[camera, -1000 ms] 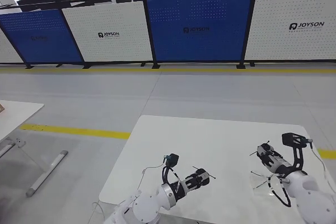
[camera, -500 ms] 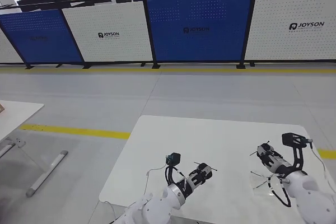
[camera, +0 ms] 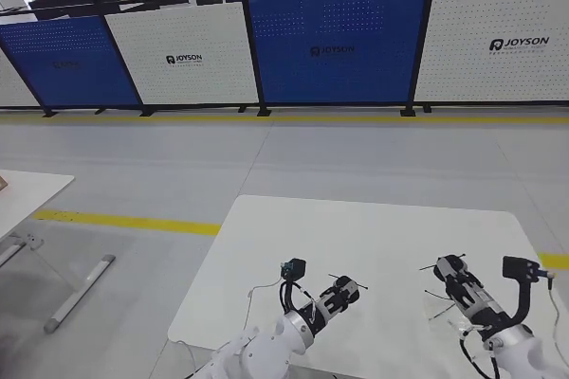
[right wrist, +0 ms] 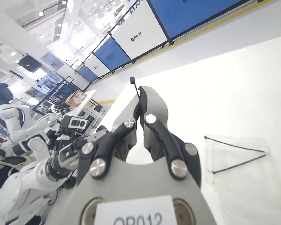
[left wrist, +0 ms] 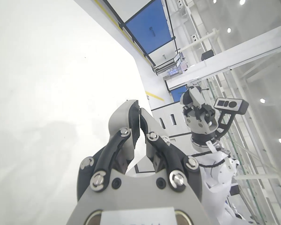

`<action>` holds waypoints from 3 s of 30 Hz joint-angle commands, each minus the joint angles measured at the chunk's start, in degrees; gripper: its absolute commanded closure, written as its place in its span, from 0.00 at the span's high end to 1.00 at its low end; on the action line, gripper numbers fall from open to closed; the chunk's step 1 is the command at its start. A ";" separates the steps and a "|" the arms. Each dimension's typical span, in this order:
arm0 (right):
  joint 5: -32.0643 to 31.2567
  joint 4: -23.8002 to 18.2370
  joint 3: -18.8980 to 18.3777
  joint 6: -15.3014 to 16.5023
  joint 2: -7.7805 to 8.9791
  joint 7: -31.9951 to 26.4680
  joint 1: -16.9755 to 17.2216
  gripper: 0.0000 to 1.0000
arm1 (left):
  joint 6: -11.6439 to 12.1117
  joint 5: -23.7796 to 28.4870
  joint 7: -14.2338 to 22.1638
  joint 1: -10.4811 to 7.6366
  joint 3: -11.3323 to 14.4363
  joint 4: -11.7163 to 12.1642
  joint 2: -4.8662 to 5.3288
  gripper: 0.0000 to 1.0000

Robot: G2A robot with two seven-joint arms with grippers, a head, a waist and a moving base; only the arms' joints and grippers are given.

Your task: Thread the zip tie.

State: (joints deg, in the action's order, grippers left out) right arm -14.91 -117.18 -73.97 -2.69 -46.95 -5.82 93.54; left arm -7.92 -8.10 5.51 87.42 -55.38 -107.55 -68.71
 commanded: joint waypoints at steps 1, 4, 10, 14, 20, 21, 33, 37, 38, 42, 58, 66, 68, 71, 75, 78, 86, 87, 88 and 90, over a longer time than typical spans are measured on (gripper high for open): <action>-0.46 -0.47 0.15 0.60 -0.14 -1.20 -0.10 0.00 | 0.00 0.00 0.00 0.00 0.00 0.00 0.00 0.00; -0.82 -0.69 0.43 -0.16 -0.28 -2.01 -1.05 0.00 | 0.00 0.00 0.00 0.00 0.00 0.00 0.00 0.00; -0.82 -0.69 0.43 -0.16 -0.28 -2.01 -1.05 0.00 | 0.00 0.00 0.00 0.00 0.00 0.00 0.00 0.00; 1.72 -0.23 0.24 1.50 -0.67 0.33 -0.49 0.00 | 0.00 0.00 0.00 0.00 0.00 0.00 0.00 0.00; 13.21 5.85 -0.66 10.82 -1.63 1.81 1.48 0.00 | 0.00 0.00 0.00 0.00 0.00 0.00 0.00 0.00; 13.41 6.63 -0.45 11.40 -1.76 1.65 1.34 0.00 | 0.00 0.00 0.00 0.00 0.00 0.00 0.00 0.00; 13.30 7.60 1.08 11.33 -2.15 1.08 0.64 0.00 | 0.00 0.00 0.00 0.00 0.00 0.00 0.00 0.00; 13.30 7.60 1.08 11.33 -2.15 1.08 0.64 0.00 | -1.35 -2.73 -2.43 -0.31 0.95 -0.50 -0.21 0.00; 13.30 7.60 1.08 11.33 -2.15 1.08 0.64 0.00 | -1.87 -3.32 -2.80 -0.59 1.45 -0.79 -0.32 0.00; 13.30 7.60 1.08 11.33 -2.15 1.08 0.64 0.00 | -5.64 -7.26 -5.43 -2.60 4.25 -1.35 -1.05 0.00; 13.30 7.60 1.08 11.33 -2.15 1.08 0.64 0.00 | -7.20 -8.75 -6.20 -3.23 5.22 -0.86 -1.32 0.00; 13.30 7.60 1.08 11.33 -2.15 1.08 0.64 0.00 | -10.92 -12.73 -9.32 -4.04 7.98 0.32 -2.17 0.00; 13.30 7.60 1.08 11.33 -2.15 1.08 0.64 0.00 | -10.92 -12.73 -9.32 -4.04 7.98 0.32 -2.17 0.00; 13.10 7.17 0.77 11.28 -2.33 1.06 0.91 0.00 | -10.92 -12.73 -9.32 -4.04 7.98 0.32 -2.17 0.00; 12.64 6.88 -1.02 12.59 -2.44 1.68 2.87 0.00 | -10.92 -12.73 -9.32 -4.04 7.98 0.32 -2.17 0.00; 9.11 7.28 -1.99 12.84 -2.50 3.60 5.59 0.00 | -10.92 -12.73 -9.32 -4.04 7.98 0.32 -2.17 0.00; 7.65 7.58 0.80 12.86 -3.48 2.16 5.97 0.00 | -10.92 -12.73 -9.32 -4.04 7.98 0.32 -2.17 0.00; 7.54 7.40 1.39 12.47 -3.69 2.22 5.28 0.00 | -10.92 -12.73 -9.32 -4.04 7.98 0.32 -2.17 0.00; 7.54 7.40 1.39 12.47 -3.69 2.22 5.28 0.00 | -10.92 -12.73 -9.32 -4.04 7.98 0.32 -2.17 0.00; 7.54 7.40 1.39 12.47 -3.69 2.22 5.28 0.00 | -10.92 -12.73 -9.32 -4.04 7.98 0.32 -2.17 0.00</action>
State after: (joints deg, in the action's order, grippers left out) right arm -7.42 -109.79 -72.51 9.72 -50.66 -3.60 98.76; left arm -18.83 -20.82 -3.81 83.38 -47.40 -107.24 -70.88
